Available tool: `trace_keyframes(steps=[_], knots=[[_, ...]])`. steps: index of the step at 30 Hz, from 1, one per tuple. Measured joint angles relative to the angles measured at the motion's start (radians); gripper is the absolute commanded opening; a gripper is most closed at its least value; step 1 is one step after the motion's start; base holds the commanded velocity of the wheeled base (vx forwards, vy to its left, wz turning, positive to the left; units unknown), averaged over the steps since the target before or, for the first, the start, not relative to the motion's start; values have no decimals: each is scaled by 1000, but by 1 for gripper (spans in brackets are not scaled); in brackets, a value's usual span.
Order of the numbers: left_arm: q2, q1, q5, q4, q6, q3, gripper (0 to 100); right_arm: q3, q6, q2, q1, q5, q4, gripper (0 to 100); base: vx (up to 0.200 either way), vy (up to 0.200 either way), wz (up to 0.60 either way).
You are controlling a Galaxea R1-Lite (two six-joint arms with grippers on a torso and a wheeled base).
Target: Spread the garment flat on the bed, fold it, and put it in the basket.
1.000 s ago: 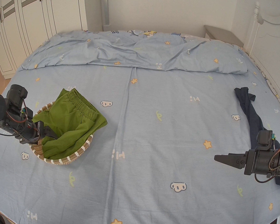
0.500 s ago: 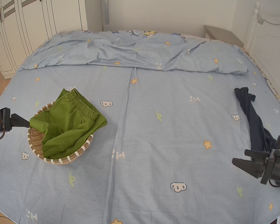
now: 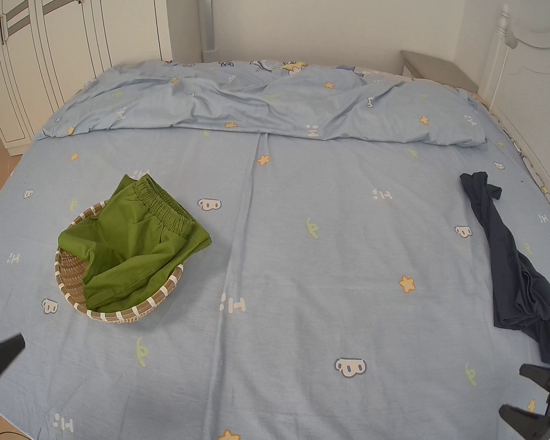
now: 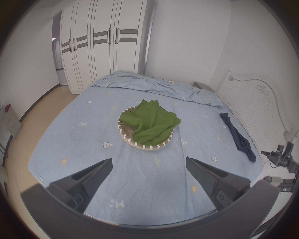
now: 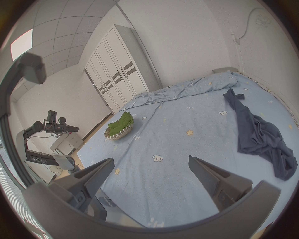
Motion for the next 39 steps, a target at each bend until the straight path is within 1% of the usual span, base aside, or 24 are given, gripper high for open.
trace_keyframes(steps=[3,6,12,15,17,18,20,22,24,26,28,31,34,37,39], knots=[[-107,-35,0,-33,-2,114,100,22,-1,-126,-8,-2,96,100,0,0,0],[-215,-88,1,-72,-5,212,100,39,-1,-233,-25,-4,160,100,0,0,0],[-407,-127,17,-116,0,362,100,61,-1,-360,-62,-24,218,100,0,0,0],[-478,-134,62,-185,19,448,100,77,-1,-394,-73,-63,223,100,0,0,0],[-509,-139,92,-271,30,495,100,89,-2,-409,-77,-94,221,100,0,0,0],[-524,-141,108,-336,36,523,100,98,-2,-417,-79,-117,216,100,0,0,0],[-543,-147,122,-429,47,562,100,108,-2,-425,-82,-152,206,100,0,0,0],[-563,-153,138,-503,56,596,100,121,-3,-433,-89,-201,196,100,0,0,0],[-578,-159,149,-537,62,620,100,131,-7,-437,-104,-272,185,100,0,0,0],[-593,-165,160,-541,63,641,100,141,-21,-442,-134,-354,178,100,0,0,0],[-603,-168,167,-534,61,654,100,149,-53,-449,-178,-400,172,100,0,0,0],[-615,-172,174,-525,57,667,100,160,-104,-468,-257,-423,154,100,0,0,0],[-621,-175,180,-519,54,673,100,179,-133,-491,-304,-439,92,100,0,0,0],[-626,-177,181,-516,61,676,100,211,-113,-511,-319,-454,7,100,0,0,0],[-627,-177,178,-516,71,676,100,222,-96,-517,-319,-443,-2,100,0,0,0]])
